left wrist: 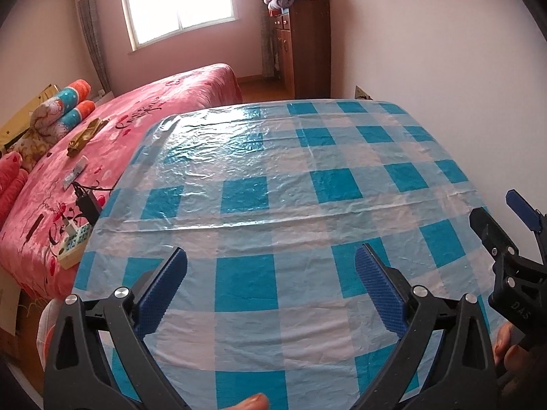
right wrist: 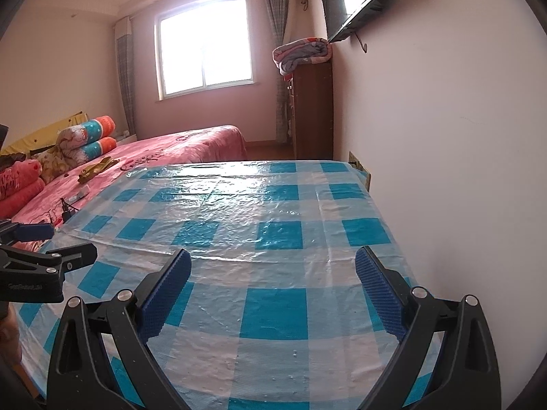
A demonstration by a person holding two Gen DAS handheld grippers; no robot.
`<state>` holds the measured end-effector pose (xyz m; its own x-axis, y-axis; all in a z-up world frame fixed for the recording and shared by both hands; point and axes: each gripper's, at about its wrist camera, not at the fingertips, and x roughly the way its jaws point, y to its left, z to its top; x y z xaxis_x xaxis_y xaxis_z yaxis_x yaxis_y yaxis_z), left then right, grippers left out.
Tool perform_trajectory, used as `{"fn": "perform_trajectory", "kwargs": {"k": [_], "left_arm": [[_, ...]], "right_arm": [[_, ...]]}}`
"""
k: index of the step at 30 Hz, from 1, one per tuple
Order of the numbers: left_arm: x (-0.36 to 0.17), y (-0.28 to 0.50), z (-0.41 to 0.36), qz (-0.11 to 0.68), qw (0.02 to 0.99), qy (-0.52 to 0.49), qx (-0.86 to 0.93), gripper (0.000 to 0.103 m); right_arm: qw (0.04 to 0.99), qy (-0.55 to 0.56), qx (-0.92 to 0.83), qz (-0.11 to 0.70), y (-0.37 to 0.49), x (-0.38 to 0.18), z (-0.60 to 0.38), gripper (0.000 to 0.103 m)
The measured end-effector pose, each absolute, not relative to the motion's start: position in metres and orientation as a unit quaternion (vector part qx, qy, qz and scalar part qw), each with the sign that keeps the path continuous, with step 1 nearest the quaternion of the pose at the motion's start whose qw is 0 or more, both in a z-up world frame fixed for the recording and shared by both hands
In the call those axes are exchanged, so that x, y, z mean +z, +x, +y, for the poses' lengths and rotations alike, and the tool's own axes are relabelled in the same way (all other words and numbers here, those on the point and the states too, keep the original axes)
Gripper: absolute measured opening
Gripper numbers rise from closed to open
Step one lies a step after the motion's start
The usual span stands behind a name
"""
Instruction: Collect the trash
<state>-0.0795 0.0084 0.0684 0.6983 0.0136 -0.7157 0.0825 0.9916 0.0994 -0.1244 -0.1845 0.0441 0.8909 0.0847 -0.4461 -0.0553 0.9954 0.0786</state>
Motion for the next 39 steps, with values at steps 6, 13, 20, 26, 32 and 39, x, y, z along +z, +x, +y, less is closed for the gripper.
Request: {"fn": "perform_trajectory", "kwargs": {"k": [6, 13, 20, 26, 32, 39], "left_arm": [[0.066, -0.077, 0.006, 0.389, 0.919, 0.066, -0.019, 0.099], [0.062, -0.074, 0.011, 0.393, 0.918, 0.056, -0.017, 0.099], [0.058, -0.071, 0.014, 0.393, 0.918, 0.060, -0.011, 0.099], [0.052, -0.067, 0.019, 0.391, 0.919, 0.053, -0.010, 0.099], [0.035, -0.051, 0.026, 0.420, 0.907, 0.047, -0.003, 0.099], [0.006, -0.019, 0.038, 0.464, 0.885, 0.022, 0.004, 0.099]], "right_arm": [[0.972, 0.032, 0.036, 0.231, -0.124, 0.044, -0.185, 0.096], [0.971, 0.032, 0.037, 0.233, -0.125, 0.043, -0.186, 0.096], [0.970, 0.030, 0.037, 0.239, -0.122, 0.043, -0.184, 0.096], [0.967, 0.026, 0.039, 0.249, -0.119, 0.041, -0.182, 0.096], [0.952, 0.028, 0.057, 0.300, -0.101, 0.032, -0.179, 0.096], [0.915, 0.039, 0.072, 0.394, -0.074, 0.009, -0.169, 0.096]]}}
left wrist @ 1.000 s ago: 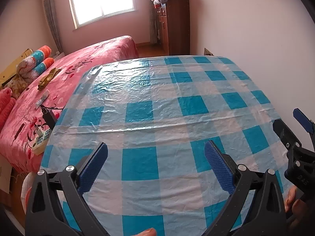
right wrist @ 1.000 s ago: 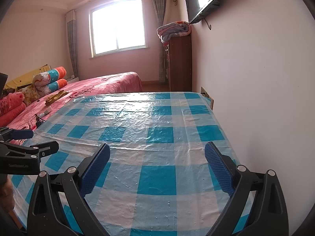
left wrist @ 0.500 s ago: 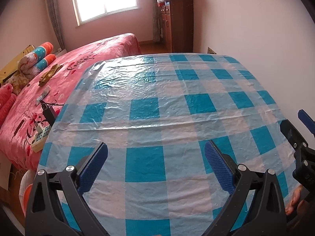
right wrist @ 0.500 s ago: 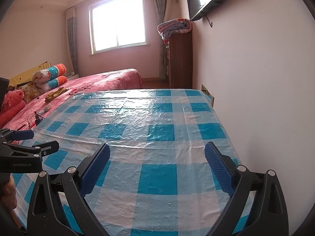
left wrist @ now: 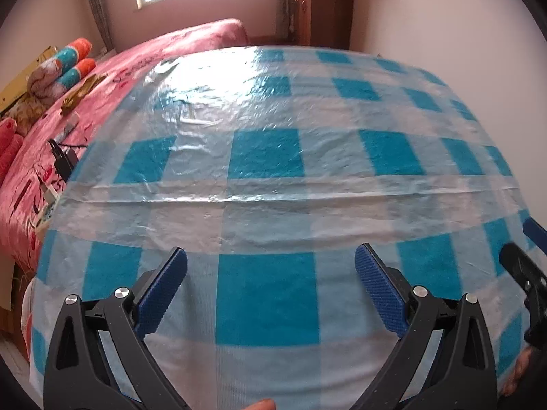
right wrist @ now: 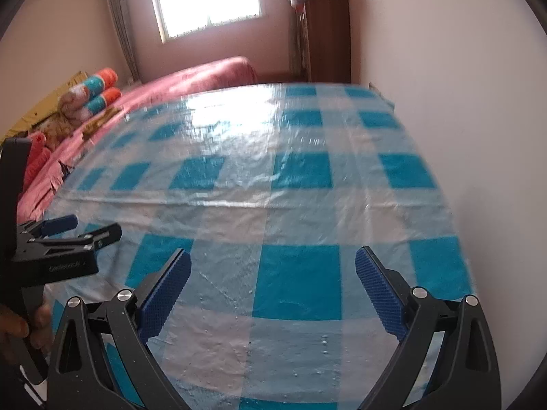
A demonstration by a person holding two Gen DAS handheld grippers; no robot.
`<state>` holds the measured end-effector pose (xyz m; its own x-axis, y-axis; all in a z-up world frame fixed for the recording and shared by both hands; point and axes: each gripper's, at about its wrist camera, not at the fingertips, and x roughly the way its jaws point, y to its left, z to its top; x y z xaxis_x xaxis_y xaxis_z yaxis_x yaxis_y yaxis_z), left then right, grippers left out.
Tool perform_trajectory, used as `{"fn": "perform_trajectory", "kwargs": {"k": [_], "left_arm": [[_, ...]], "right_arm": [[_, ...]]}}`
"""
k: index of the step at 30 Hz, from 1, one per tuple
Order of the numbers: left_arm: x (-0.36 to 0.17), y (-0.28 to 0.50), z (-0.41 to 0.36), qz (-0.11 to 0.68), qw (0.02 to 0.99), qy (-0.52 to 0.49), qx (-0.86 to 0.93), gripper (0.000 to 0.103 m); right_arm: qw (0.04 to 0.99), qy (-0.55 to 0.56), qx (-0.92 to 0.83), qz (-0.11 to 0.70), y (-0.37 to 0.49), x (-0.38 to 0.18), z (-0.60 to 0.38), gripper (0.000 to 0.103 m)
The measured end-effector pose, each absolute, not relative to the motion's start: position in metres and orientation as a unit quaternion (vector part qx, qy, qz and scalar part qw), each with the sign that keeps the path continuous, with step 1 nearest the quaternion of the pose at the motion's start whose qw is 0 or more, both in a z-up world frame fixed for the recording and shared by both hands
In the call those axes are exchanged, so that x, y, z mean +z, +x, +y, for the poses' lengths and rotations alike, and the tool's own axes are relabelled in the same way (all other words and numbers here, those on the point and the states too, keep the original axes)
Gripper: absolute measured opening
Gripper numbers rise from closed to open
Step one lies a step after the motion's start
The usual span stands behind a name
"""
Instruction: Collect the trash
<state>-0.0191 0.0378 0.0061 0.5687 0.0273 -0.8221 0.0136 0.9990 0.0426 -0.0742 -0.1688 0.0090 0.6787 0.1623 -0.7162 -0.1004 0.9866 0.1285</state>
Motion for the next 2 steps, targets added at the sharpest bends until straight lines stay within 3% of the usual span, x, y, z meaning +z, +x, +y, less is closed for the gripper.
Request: {"fn": "perform_trajectory", "kwargs": {"k": [2], "left_arm": [[0.0059, -0.0150, 0.0391, 0.463, 0.886, 0.020, 0.008, 0.099]], "right_arm": [[0.909, 0.032, 0.068, 0.411, -0.0694, 0.0043, -0.1643, 0.096]]}}
